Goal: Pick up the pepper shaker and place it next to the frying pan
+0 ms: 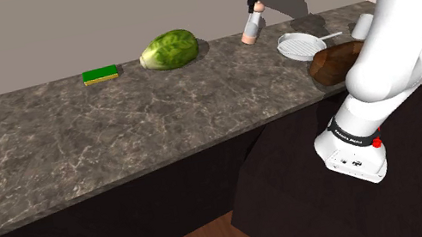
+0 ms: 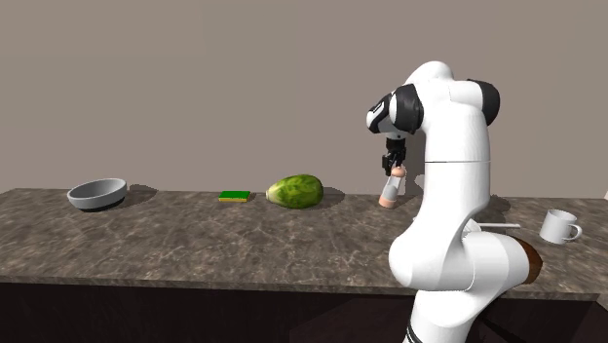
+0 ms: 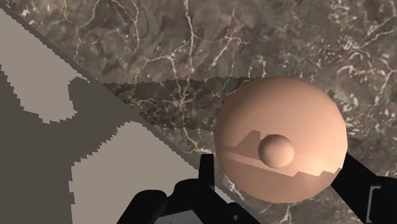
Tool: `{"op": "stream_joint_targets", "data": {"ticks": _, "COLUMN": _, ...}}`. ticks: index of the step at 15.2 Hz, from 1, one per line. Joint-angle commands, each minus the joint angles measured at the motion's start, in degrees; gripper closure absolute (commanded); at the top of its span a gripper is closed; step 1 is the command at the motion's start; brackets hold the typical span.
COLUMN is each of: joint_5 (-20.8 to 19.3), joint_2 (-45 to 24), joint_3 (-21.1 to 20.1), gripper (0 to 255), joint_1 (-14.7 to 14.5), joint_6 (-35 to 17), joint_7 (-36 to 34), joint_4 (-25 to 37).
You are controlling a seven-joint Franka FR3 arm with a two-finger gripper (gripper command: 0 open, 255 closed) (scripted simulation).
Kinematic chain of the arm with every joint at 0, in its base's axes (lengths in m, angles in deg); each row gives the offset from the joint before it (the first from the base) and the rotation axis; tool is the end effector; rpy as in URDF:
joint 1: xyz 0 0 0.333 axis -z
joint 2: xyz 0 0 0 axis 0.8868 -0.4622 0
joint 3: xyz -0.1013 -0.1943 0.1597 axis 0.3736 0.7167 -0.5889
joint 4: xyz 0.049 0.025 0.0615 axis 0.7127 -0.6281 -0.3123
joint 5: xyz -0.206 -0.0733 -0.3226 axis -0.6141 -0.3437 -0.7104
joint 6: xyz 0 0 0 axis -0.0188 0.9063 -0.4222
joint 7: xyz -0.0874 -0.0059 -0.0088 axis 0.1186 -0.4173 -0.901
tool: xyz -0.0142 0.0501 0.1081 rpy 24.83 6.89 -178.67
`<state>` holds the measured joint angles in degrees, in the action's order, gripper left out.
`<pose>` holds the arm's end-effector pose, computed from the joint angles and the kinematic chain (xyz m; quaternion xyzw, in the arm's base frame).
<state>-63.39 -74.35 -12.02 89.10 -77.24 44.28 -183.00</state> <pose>0.5202 -0.3860 0.3529 0.9940 0.0926 0.0135 0.0575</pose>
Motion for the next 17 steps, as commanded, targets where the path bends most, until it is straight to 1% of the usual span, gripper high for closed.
{"op": "stream_joint_targets", "data": {"ticks": 1, "joint_5": 0.0, "joint_2": -0.1, "joint_3": 0.0, "gripper": 255, "joint_1": 0.0, "joint_6": -0.1, "joint_7": 0.0, "joint_4": 0.0}}
{"op": "stream_joint_targets", "data": {"ticks": 5, "joint_5": 0.0, "joint_2": -0.1, "joint_3": 0.0, "gripper": 255, "joint_1": 0.0, "joint_6": -0.1, "joint_7": 0.0, "joint_4": 0.0}}
{"op": "stream_joint_targets", "data": {"ticks": 6, "joint_5": 0.0, "joint_2": -0.1, "joint_3": 0.0, "gripper": 0, "joint_1": 0.0, "joint_6": -0.1, "joint_7": 0.0, "joint_4": 0.0}}
{"op": "stream_joint_targets", "data": {"ticks": 11, "joint_5": 0.0, "joint_2": -0.1, "joint_3": 0.0, "gripper": 0, "joint_1": 0.0, "joint_6": -0.1, "joint_7": 0.0, "joint_4": 0.0}}
{"op": "stream_joint_targets", "data": {"ticks": 15, "joint_5": -0.5, "joint_2": 2.7, "joint_3": 0.1, "gripper": 0, "joint_1": -0.4, "joint_6": 6.0, "joint_7": -0.3, "joint_4": 3.4}}
{"op": "stream_joint_targets", "data": {"ticks": 17, "joint_5": -0.5, "joint_2": 2.7, "joint_3": 0.1, "gripper": 0, "joint_1": -0.4, "joint_6": 6.0, "joint_7": -0.3, "joint_4": 3.4}}
